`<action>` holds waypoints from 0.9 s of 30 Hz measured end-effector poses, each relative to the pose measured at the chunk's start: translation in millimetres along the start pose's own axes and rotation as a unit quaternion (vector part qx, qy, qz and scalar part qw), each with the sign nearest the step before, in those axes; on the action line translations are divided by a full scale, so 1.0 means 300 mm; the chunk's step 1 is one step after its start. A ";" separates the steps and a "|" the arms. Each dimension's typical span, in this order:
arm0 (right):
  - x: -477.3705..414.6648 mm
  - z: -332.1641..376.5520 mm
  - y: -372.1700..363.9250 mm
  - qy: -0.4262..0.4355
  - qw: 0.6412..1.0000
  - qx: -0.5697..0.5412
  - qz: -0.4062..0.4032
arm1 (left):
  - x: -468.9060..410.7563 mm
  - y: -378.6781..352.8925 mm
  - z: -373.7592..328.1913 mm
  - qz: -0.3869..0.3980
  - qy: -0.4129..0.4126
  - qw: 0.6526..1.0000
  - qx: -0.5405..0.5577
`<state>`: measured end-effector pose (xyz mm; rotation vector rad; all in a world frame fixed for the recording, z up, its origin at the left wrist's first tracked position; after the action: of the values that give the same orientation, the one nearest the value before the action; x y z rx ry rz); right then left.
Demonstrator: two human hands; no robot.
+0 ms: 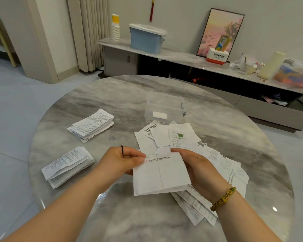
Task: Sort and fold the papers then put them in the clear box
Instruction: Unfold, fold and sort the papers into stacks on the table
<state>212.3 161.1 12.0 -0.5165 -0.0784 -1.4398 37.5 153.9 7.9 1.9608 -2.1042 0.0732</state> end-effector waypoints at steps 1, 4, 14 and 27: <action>0.001 -0.004 -0.003 -0.005 1.000 0.002 0.007 | -0.002 0.001 0.002 -0.011 -0.006 1.000 -0.013; 0.008 -0.016 -0.020 -0.013 0.997 0.062 0.037 | -0.007 0.017 0.001 -0.052 -0.018 0.998 -0.038; 0.000 -0.027 -0.015 0.034 0.993 0.116 -0.003 | 0.004 0.038 0.008 -0.060 -0.051 0.992 -0.099; -0.205 0.012 -0.174 0.059 0.985 0.160 -0.012 | 0.077 0.475 0.024 -0.272 -0.004 0.877 -0.397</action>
<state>154.1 217.0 8.4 -0.1663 -0.2186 -1.4438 -105.3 142.0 26.4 1.8765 -1.1763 -0.7738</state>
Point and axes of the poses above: each hand's wrist, its own x-axis away from the middle knuckle, its own y-axis out of the back of the hand, z = x × y, the point moved 7 cm from there along -x, towards the middle knuckle, and after that the axes turned 13 degrees about -x, right-handed, at the moved point
